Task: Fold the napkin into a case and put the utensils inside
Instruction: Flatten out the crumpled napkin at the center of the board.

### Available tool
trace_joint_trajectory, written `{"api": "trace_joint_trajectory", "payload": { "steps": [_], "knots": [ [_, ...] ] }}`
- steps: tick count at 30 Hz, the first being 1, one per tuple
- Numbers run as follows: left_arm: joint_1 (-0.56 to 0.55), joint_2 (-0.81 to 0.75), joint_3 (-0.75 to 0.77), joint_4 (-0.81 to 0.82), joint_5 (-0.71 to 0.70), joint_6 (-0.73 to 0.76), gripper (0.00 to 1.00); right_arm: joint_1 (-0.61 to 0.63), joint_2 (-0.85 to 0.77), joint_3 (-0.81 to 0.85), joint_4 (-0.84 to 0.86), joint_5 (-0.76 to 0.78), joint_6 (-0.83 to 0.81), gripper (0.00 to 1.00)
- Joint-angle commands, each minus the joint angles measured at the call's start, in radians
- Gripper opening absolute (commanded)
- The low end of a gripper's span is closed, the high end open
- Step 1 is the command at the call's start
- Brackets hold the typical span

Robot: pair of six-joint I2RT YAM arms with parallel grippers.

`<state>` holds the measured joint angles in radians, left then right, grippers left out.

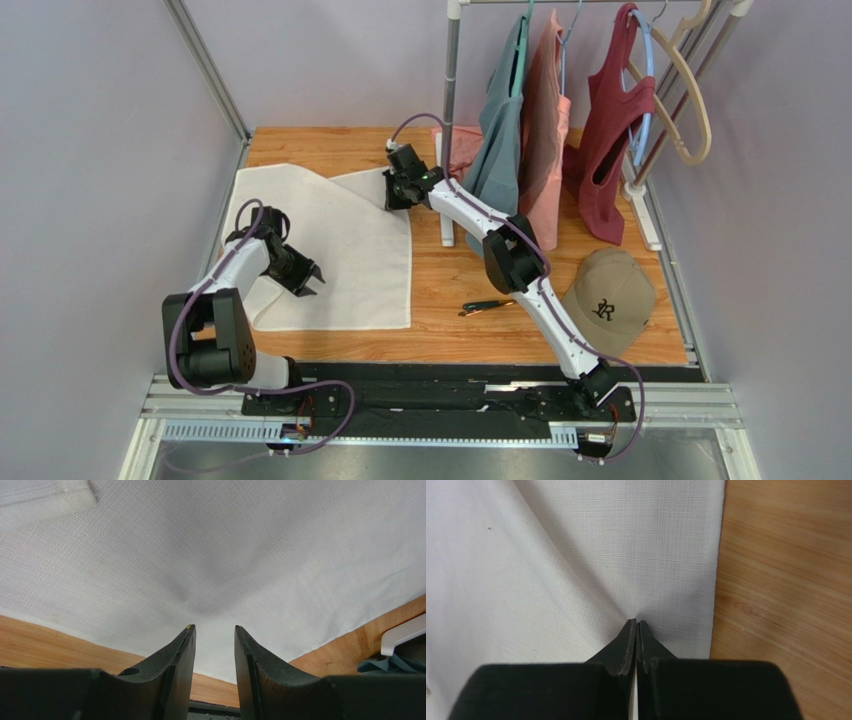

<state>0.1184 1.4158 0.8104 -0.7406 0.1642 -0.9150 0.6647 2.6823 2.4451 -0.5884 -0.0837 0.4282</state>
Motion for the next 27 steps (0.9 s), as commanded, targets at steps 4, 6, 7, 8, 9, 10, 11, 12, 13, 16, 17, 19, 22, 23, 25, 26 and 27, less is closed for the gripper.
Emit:
{"api": "trace_joint_trajectory", "payload": {
  "steps": [4,6,7,8,9,10,11,12,13,16,17,19,22,23,25,26,27],
  "knots": [
    [0.006,-0.061,-0.016,-0.042,-0.034,0.03,0.44,-0.071,0.013,-0.012,-0.208,0.206,0.027,0.0],
    [0.004,-0.087,-0.016,-0.036,-0.028,0.044,0.44,-0.079,-0.005,-0.018,-0.196,0.266,0.0,0.0],
    [0.004,-0.101,-0.014,-0.031,-0.025,0.048,0.44,-0.077,-0.028,-0.046,-0.182,0.31,-0.009,0.0],
    [0.004,-0.112,-0.011,-0.02,-0.006,0.071,0.44,-0.077,-0.039,-0.06,-0.16,0.323,-0.016,0.0],
    [0.004,-0.136,0.002,0.001,0.004,0.083,0.45,-0.079,-0.05,-0.075,-0.112,0.325,-0.031,0.01],
    [0.004,-0.144,0.013,0.009,0.011,0.094,0.45,-0.079,-0.058,-0.081,-0.088,0.317,-0.032,0.01],
    [0.004,-0.15,0.022,0.038,0.043,0.126,0.46,-0.077,-0.064,-0.08,-0.07,0.309,-0.034,0.01],
    [0.006,-0.153,0.047,0.055,0.07,0.148,0.47,-0.076,-0.064,-0.072,-0.036,0.267,-0.045,0.02],
    [0.003,-0.149,0.064,0.063,0.095,0.163,0.47,-0.076,-0.065,-0.064,-0.024,0.23,-0.051,0.03],
    [-0.016,-0.094,0.153,0.116,0.166,0.205,0.47,-0.05,-0.119,-0.11,0.041,0.101,-0.052,0.07],
    [-0.022,-0.046,0.206,0.121,0.16,0.2,0.46,-0.039,-0.168,-0.16,0.079,0.067,-0.057,0.09],
    [-0.023,0.012,0.252,0.15,0.159,0.196,0.46,-0.002,-0.212,-0.21,0.105,0.061,-0.077,0.15],
    [-0.023,0.17,0.38,0.144,0.147,0.194,0.44,0.022,-0.26,-0.244,0.122,0.044,-0.085,0.28],
    [-0.023,0.251,0.441,0.13,0.146,0.202,0.39,0.023,-0.263,-0.239,0.113,0.042,-0.088,0.32],
    [-0.025,0.325,0.504,0.09,0.098,0.212,0.37,0.021,-0.263,-0.222,0.105,0.062,-0.103,0.42],
    [-0.023,0.384,0.545,0.058,0.089,0.226,0.36,0.019,-0.26,-0.213,0.101,0.068,-0.117,0.45],
    [-0.023,0.409,0.565,0.037,0.072,0.235,0.36,0.019,-0.254,-0.186,0.096,0.078,-0.132,0.49]
  ]
}}
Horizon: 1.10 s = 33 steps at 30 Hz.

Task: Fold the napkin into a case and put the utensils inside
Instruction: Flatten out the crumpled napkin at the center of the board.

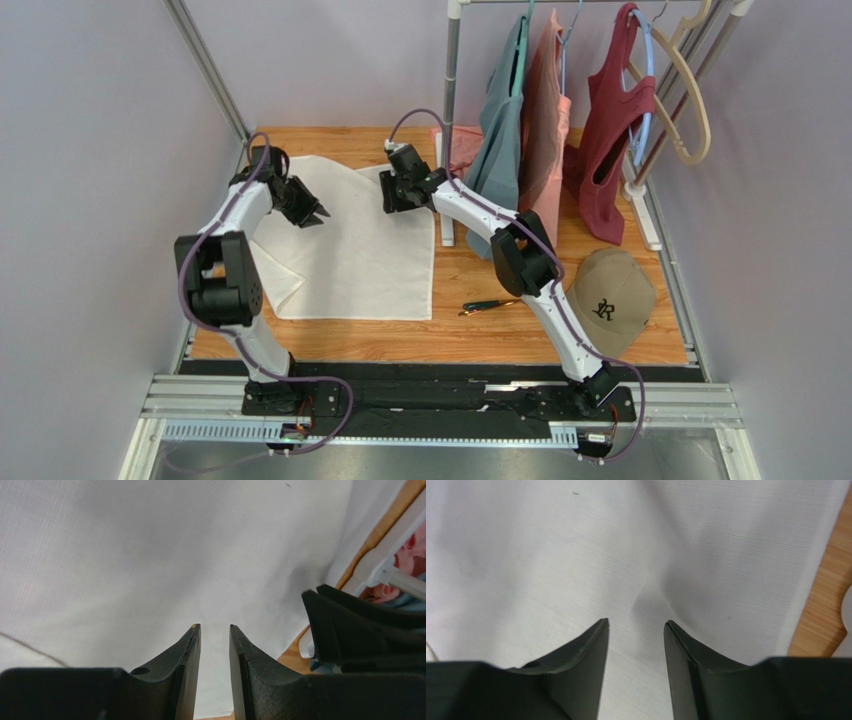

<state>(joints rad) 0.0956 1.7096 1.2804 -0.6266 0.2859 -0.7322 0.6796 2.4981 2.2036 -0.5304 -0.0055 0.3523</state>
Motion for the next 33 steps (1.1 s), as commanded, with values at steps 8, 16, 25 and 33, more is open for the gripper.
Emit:
{"api": "trace_joint_trajectory", "payload": {
  "steps": [8,16,25,33],
  "knots": [
    [0.007,0.255,0.067,-0.251,-0.16,0.158,0.34,-0.005,0.027,0.186,0.049,0.004,-0.212,0.66],
    [0.013,0.116,-0.156,-0.278,-0.146,0.09,0.32,-0.018,0.085,0.226,0.098,-0.027,-0.191,0.59],
    [0.018,0.002,-0.237,-0.266,-0.1,0.086,0.3,-0.02,0.143,0.229,0.098,-0.057,-0.046,0.34],
    [0.019,-0.094,-0.171,-0.202,-0.062,0.139,0.5,-0.077,0.249,0.329,0.041,-0.037,0.132,0.19]
  ]
}}
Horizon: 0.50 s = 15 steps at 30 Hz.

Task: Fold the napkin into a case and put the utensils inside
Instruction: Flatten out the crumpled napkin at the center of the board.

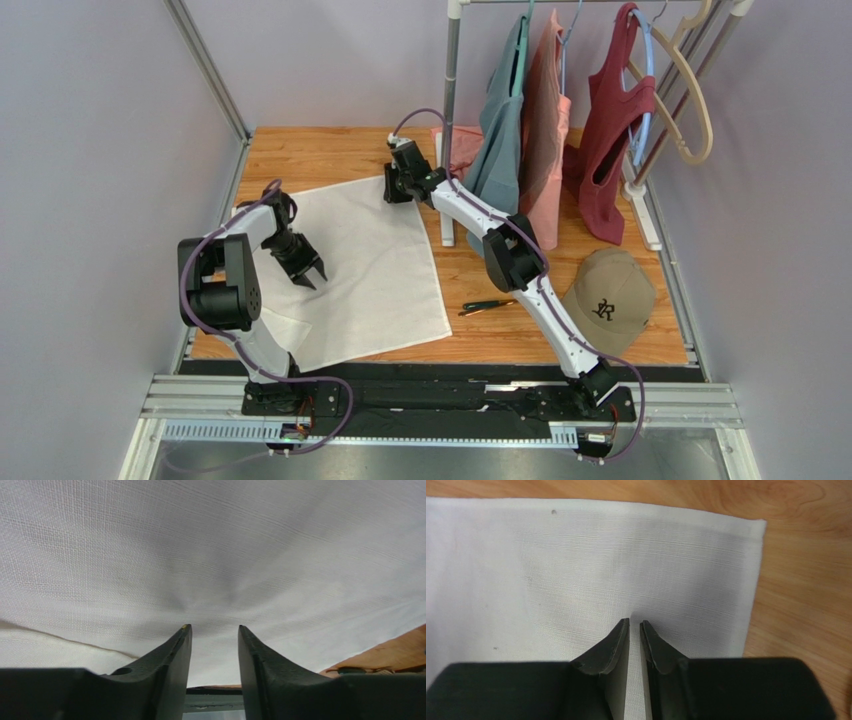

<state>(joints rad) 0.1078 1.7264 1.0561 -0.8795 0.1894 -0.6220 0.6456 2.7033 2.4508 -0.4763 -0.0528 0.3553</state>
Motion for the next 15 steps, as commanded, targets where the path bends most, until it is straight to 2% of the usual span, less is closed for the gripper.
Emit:
{"api": "trace_joint_trajectory", "payload": {
  "steps": [1,4,8,9,11,14,15],
  "knots": [
    [0.007,-0.123,0.058,0.095,0.057,0.03,0.56,-0.053,0.047,0.085,-0.009,0.01,0.139,0.19],
    [0.006,-0.062,0.131,0.148,0.149,0.027,0.57,-0.047,0.029,0.076,0.053,-0.041,0.12,0.25],
    [-0.022,0.094,0.254,0.151,0.166,0.024,0.53,-0.015,-0.062,0.041,0.076,-0.03,0.056,0.35],
    [-0.025,0.125,0.275,0.154,0.168,0.013,0.52,-0.012,-0.107,0.03,0.073,-0.03,0.047,0.43],
    [-0.03,0.217,0.341,0.169,0.182,0.004,0.52,-0.003,-0.166,0.01,0.05,-0.047,0.046,0.47],
    [-0.036,0.34,0.442,0.16,0.205,-0.012,0.5,0.008,-0.311,-0.108,0.042,-0.061,0.07,0.5],
    [-0.037,0.367,0.467,0.151,0.206,-0.013,0.5,0.012,-0.36,-0.196,0.048,-0.059,0.07,0.52]
  ]
}}
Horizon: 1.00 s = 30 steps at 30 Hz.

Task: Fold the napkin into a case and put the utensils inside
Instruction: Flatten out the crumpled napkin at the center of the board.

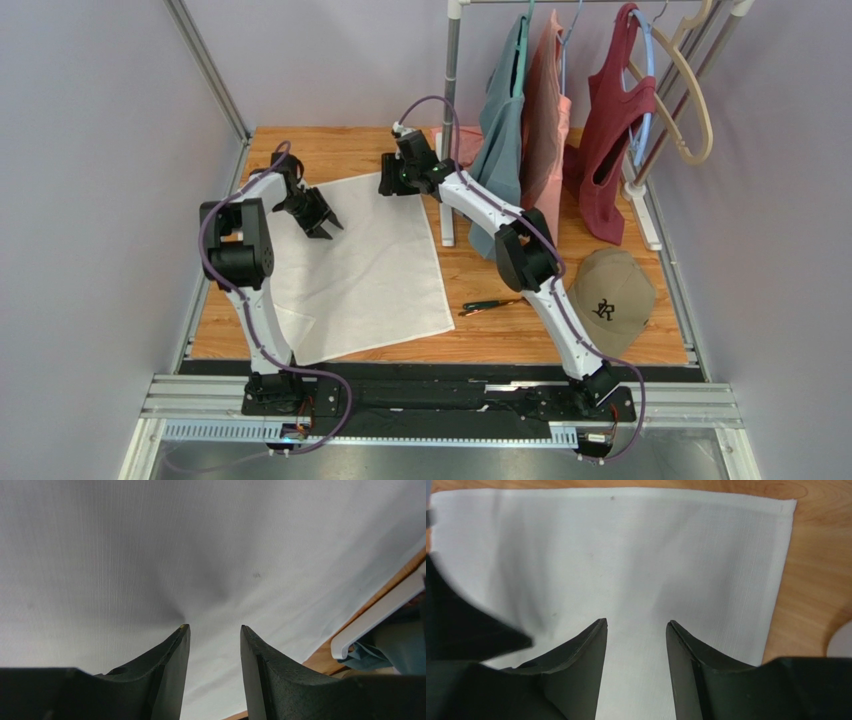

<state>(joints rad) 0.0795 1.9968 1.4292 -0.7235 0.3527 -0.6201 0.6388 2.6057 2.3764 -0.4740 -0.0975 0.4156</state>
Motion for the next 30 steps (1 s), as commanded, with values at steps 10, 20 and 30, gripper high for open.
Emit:
{"api": "trace_joint_trajectory", "payload": {
  "steps": [10,20,30],
  "knots": [
    [-0.02,0.446,0.754,-0.246,0.023,0.083,0.5,0.052,-0.591,-0.459,0.1,-0.022,-0.003,0.53],
    [-0.04,-0.041,0.354,-0.369,-0.477,0.189,0.66,0.073,-0.613,-0.516,0.051,-0.12,-0.023,0.56],
    [-0.139,-0.268,-0.111,-0.407,-0.684,0.207,0.63,0.113,-0.621,-0.694,0.09,-0.209,-0.04,0.64]
  ]
}}
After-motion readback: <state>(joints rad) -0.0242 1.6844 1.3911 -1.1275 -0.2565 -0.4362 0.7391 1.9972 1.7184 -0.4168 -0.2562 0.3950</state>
